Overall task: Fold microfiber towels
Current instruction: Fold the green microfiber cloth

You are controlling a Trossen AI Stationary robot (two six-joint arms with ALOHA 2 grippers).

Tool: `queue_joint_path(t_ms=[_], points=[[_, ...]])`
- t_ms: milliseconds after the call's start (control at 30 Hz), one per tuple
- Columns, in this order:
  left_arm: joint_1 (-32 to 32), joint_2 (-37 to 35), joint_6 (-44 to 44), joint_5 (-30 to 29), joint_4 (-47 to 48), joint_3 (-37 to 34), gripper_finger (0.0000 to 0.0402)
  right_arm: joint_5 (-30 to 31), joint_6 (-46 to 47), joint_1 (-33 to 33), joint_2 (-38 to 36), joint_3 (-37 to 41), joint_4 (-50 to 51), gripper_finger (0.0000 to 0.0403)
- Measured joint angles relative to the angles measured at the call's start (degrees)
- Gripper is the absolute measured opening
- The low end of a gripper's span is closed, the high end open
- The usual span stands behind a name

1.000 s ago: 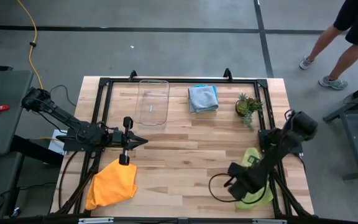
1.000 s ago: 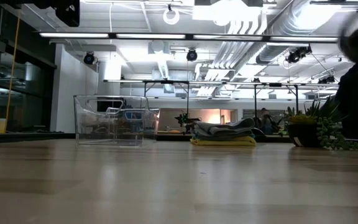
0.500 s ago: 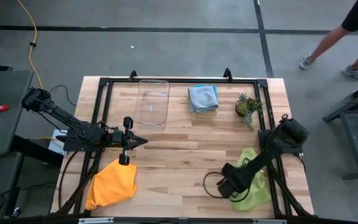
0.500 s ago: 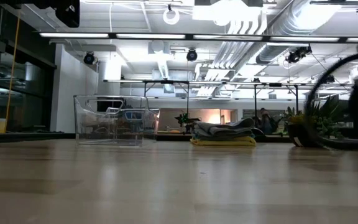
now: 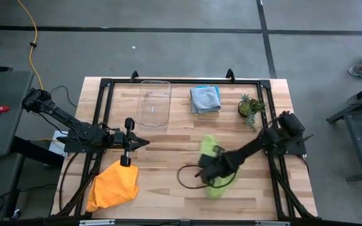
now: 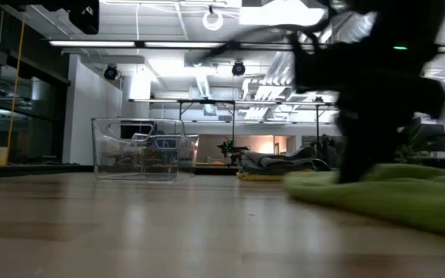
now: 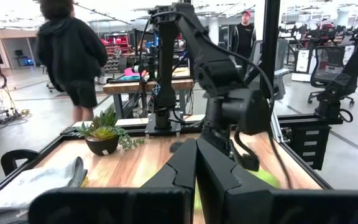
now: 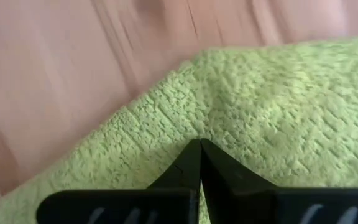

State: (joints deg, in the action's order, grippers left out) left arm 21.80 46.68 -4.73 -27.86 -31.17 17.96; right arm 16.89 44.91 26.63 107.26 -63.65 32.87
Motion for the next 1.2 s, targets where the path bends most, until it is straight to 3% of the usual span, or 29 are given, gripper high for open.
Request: queue_joint_path(t_ms=[233, 400, 633, 900, 1033, 1200], points=[[0.0, 0.0, 0.0, 0.0, 0.1, 0.0, 0.0000, 4.6, -18.4, -5.5, -0.8, 0.1, -22.3, 0.0000], [0.0, 0.0, 0.0, 0.0, 0.7, 0.0, 0.0000, 7.1, -20.1, -5.7, -6.6, -0.1, -16.2, 0.0000], [0.0, 0.0, 0.0, 0.0, 1.6, 0.0, 0.0000, 7.7, -6.9, 1.1, -14.9, -0.1, 3.7, 0.0000], [0.0, 0.0, 0.1, 0.0, 1.5, 0.0, 0.0000, -0.5, 19.7, 12.3, -15.4, -0.1, 20.4, 0.0007], [0.0, 0.0, 0.2, 0.0, 1.5, 0.0, 0.0000, -2.0, 25.0, 16.5, -14.0, -0.1, 21.5, 0.0045], [0.0, 0.0, 0.2, 0.0, 1.4, 0.0, 0.0000, -2.5, 25.3, 18.7, -12.7, 2.5, 19.4, 0.0126]])
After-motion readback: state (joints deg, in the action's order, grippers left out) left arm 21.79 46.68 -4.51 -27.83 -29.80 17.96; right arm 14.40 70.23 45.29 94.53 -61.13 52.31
